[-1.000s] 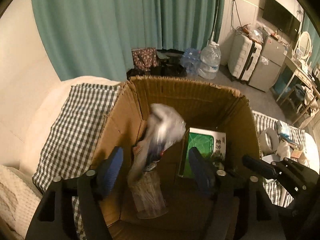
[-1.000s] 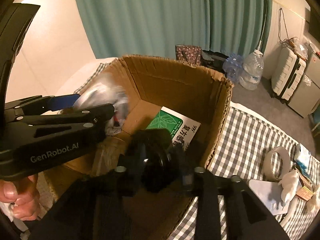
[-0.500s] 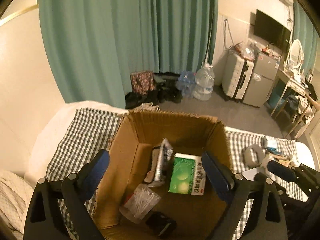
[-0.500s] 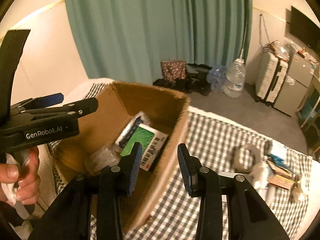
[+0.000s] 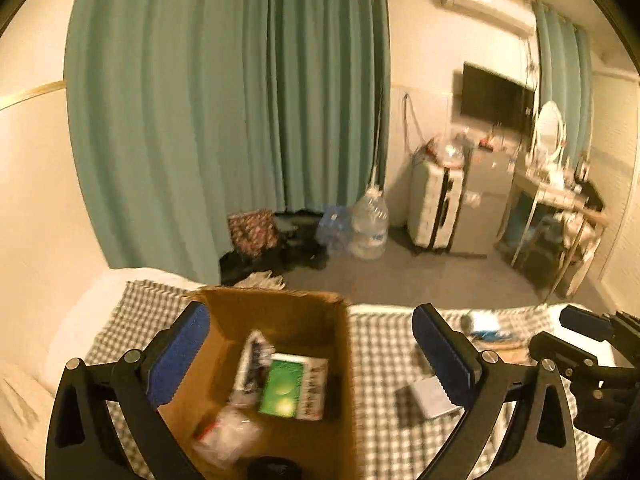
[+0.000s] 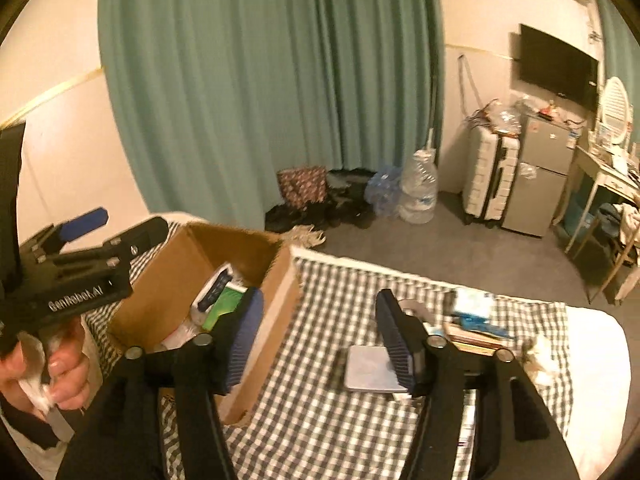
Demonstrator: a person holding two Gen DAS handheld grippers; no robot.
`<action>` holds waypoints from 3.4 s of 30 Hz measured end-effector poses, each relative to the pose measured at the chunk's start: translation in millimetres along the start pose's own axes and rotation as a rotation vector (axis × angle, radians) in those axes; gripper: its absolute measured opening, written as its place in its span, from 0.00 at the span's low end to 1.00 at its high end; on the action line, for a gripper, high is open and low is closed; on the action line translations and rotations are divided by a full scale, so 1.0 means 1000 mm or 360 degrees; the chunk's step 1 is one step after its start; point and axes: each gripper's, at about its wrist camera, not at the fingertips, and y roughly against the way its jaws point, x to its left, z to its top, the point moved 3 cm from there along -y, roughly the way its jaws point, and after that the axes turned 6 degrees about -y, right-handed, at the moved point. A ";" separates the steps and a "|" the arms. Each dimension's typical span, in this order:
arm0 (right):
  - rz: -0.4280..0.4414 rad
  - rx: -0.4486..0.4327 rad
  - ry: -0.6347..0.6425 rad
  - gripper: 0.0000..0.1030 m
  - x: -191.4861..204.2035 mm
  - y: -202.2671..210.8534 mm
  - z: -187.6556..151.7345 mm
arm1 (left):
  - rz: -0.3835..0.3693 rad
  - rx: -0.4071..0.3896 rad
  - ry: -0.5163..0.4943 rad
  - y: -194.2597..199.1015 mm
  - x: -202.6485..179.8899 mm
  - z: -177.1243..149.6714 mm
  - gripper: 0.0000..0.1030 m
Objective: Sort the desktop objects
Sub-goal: 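Move both tools back over the remaining items on the bedspread, then grasp the white BOP toothpaste tube with right tool and lift it, then grasp the white curved tube with left tool while right tool holds the toothpaste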
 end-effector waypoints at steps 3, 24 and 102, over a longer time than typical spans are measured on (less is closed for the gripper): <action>-0.0046 -0.0034 -0.0012 0.63 -0.017 0.019 0.000 | -0.0039 -0.0043 -0.0007 0.001 -0.018 -0.002 1.00; -0.0251 -0.0200 -0.0201 0.86 -0.124 0.106 -0.037 | -0.0165 0.0123 -0.0266 0.004 -0.123 -0.034 1.00; -0.0367 0.0381 -0.0440 0.27 -0.239 -0.055 -0.206 | -0.0549 0.0800 -0.0341 -0.146 -0.289 -0.181 0.14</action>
